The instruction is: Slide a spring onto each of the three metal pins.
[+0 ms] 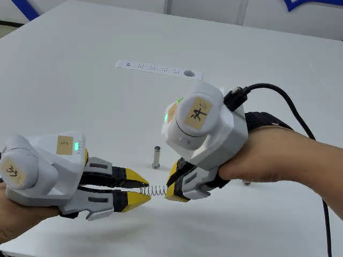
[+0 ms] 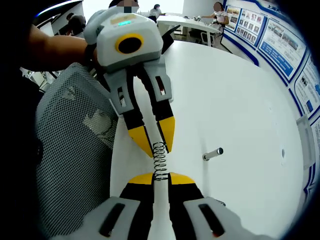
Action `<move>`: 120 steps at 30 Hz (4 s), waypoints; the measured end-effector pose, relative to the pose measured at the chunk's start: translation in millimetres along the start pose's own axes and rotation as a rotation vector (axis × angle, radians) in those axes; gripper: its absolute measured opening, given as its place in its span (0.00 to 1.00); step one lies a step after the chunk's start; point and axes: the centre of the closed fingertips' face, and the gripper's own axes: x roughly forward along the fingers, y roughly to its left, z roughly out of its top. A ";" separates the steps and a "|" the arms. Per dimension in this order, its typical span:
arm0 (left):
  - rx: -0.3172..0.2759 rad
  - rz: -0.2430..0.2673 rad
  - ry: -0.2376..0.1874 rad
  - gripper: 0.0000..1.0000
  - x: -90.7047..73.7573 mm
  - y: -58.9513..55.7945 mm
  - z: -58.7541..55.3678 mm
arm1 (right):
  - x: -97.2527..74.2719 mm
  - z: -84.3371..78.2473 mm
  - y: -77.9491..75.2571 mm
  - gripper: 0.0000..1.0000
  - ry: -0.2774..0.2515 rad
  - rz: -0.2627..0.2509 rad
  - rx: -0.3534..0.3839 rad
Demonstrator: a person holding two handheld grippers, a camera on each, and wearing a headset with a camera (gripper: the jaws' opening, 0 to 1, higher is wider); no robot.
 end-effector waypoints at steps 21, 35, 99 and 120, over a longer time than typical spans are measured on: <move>-0.002 -0.011 -0.018 0.11 5.7 -1.1 6.6 | -17.6 45.8 1.8 0.11 -0.133 -0.022 -0.044; -0.028 -0.011 -0.029 0.17 8.5 -2.5 8.8 | -19.0 42.1 -2.0 0.11 -0.115 -0.033 -0.057; -0.210 0.144 -0.054 0.53 -22.0 20.9 -17.8 | -8.6 37.1 -98.1 0.11 -0.054 -0.154 -0.009; -0.215 0.139 -0.050 0.53 -21.5 21.2 -19.3 | 15.7 25.5 -100.5 0.11 -0.025 -0.124 0.025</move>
